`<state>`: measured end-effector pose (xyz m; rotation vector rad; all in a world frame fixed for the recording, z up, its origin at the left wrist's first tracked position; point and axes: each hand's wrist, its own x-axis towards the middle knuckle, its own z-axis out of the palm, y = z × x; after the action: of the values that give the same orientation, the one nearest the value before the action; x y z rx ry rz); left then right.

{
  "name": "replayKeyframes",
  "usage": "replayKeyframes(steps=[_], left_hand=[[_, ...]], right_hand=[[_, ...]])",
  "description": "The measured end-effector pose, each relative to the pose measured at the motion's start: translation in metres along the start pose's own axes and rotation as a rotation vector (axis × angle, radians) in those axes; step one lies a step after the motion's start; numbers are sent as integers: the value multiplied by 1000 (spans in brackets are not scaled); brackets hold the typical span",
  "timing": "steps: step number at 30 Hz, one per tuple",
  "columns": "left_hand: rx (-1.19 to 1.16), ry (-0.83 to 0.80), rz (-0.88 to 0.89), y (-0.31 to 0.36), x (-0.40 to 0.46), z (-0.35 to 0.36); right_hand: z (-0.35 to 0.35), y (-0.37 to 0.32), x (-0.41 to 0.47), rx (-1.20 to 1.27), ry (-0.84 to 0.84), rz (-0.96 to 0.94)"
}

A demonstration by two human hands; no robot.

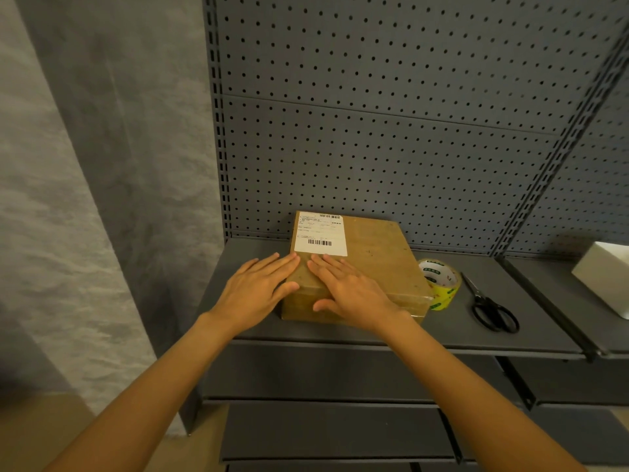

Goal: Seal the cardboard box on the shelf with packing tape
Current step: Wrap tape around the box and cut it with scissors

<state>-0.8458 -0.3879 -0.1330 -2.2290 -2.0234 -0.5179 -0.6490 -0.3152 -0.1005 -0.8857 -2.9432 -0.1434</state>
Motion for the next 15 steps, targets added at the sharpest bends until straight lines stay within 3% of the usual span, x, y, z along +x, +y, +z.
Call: replayKeyframes(steps=[7,15], left_hand=[[82,-49,31,5,-5,-4],[73,-34,19,9,-3,-8]], right_hand=[[-2,-2,-2,-2,-36,7],[6,-22,-13,26,145,-38]])
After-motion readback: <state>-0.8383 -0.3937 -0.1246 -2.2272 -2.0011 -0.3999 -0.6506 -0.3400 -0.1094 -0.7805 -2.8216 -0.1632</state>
